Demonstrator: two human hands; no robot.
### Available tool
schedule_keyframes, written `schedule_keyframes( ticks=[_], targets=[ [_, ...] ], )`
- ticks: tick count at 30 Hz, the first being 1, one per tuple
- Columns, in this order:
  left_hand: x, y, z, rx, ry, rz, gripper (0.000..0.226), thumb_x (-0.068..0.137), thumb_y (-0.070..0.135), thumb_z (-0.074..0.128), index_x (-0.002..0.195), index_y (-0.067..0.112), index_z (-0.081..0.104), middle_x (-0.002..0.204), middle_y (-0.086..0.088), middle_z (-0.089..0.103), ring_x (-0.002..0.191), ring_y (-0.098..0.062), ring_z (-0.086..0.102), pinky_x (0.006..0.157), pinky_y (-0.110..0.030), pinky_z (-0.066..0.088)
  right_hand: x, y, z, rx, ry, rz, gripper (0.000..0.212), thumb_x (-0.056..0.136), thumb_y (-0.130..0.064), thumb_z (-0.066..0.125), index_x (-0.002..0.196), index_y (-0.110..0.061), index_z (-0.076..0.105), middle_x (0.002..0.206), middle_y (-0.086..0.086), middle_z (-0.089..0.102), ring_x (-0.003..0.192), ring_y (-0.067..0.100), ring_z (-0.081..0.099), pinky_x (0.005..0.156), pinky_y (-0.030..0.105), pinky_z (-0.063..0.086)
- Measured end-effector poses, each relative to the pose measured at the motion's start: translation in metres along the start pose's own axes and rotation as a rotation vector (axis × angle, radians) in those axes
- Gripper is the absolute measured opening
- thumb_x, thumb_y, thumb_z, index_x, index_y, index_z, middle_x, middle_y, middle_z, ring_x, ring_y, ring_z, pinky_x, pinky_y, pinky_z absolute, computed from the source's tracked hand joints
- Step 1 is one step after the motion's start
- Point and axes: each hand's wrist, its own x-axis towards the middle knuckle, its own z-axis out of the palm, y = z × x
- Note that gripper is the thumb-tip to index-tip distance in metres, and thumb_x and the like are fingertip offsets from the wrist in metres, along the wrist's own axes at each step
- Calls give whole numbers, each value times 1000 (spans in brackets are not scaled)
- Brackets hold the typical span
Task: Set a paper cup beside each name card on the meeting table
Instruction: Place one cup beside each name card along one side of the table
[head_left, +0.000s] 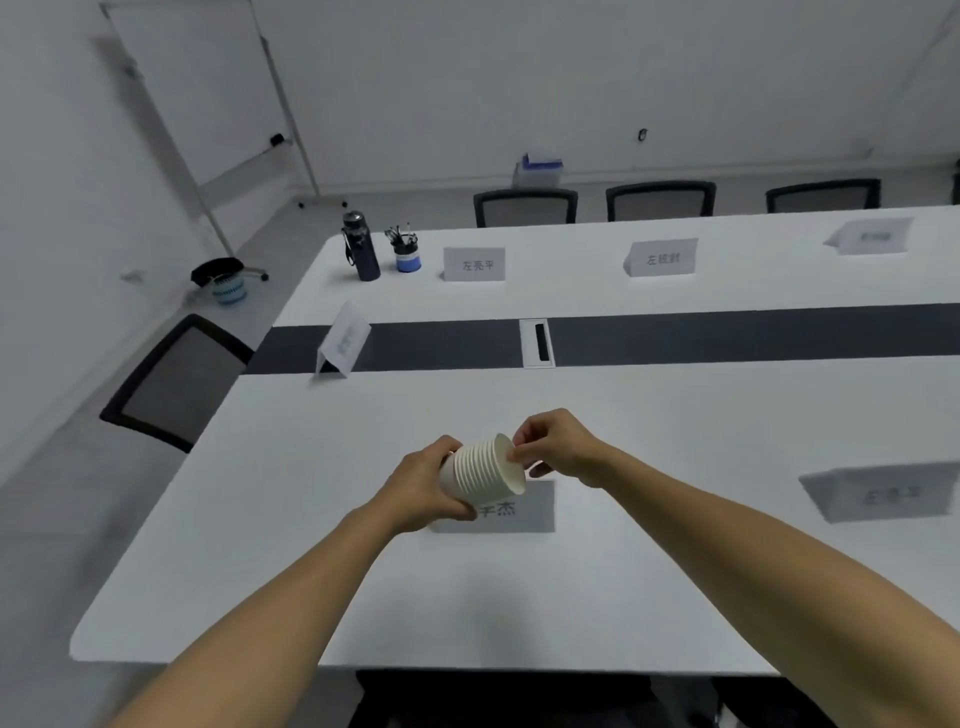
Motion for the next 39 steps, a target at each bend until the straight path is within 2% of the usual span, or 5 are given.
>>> schedule_keyframes(
  ticks=[10, 14, 19, 24, 39],
  targets=[
    [49, -46, -25, -12, 6, -165, 67, 56, 25, 86, 112, 30, 50, 103, 4, 61, 91, -20, 64, 76, -42, 61, 76, -3, -3, 79, -84, 37, 10, 86, 0, 67, 95, 2, 65, 89, 7, 65, 76, 18, 65, 63, 23, 58],
    [72, -77, -30, 2, 41, -260, 67, 54, 32, 83, 111, 33, 48, 101, 6, 62, 88, -21, 64, 77, -47, 59, 112, -1, -23, 183, 89, 153, 5, 86, 2, 63, 91, -1, 63, 91, 9, 61, 75, 21, 61, 60, 24, 54],
    [89, -113, -21, 16, 24, -350, 64, 54, 37, 81, 107, 34, 46, 96, 9, 62, 88, -21, 63, 82, -46, 55, 153, 44, -7, -26, 245, 328, 6, 87, -1, 65, 92, -4, 63, 81, 9, 64, 66, 23, 65, 66, 35, 61],
    [98, -134, -13, 22, 3, -371, 62, 58, 34, 82, 110, 29, 48, 98, 8, 62, 89, -22, 62, 81, -46, 53, 166, 77, 27, -127, 206, 439, 8, 81, -1, 60, 83, -9, 61, 67, 9, 67, 63, 29, 69, 74, 43, 63],
    [110, -115, -19, 94, 33, -293, 65, 61, 34, 82, 116, 27, 48, 106, 5, 61, 94, -24, 59, 84, -45, 51, 158, 87, 24, -88, 208, 472, 27, 82, -19, 69, 99, 1, 65, 82, 13, 71, 72, 30, 71, 78, 46, 60]
  ],
)
